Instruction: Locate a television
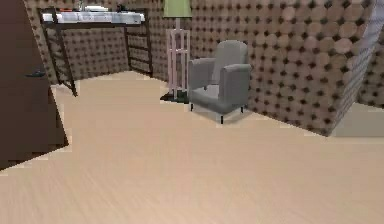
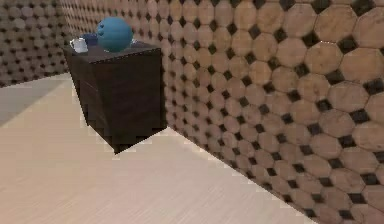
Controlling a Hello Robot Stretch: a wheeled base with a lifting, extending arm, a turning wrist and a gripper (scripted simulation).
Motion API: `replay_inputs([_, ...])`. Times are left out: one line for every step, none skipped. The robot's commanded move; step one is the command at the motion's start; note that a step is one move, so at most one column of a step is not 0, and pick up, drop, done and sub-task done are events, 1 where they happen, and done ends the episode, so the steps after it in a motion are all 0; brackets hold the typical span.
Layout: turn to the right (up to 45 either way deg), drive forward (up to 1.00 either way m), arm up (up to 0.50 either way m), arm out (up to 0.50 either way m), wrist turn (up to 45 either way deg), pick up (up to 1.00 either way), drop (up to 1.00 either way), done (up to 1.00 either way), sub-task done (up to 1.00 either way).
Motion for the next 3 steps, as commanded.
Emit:
replay_inputs([45.0, 0.0, 0.0, 0.0, 0.0, 0.0, 0.0, 0.0, 0.0])
replay_inputs([0.0, 0.05, 0.0, 0.0, 0.0, 0.0, 0.0, 0.0, 0.0])
replay_inputs([-45.0, 0.0, 0.0, 0.0, 0.0, 0.0, 0.0, 0.0, 0.0])
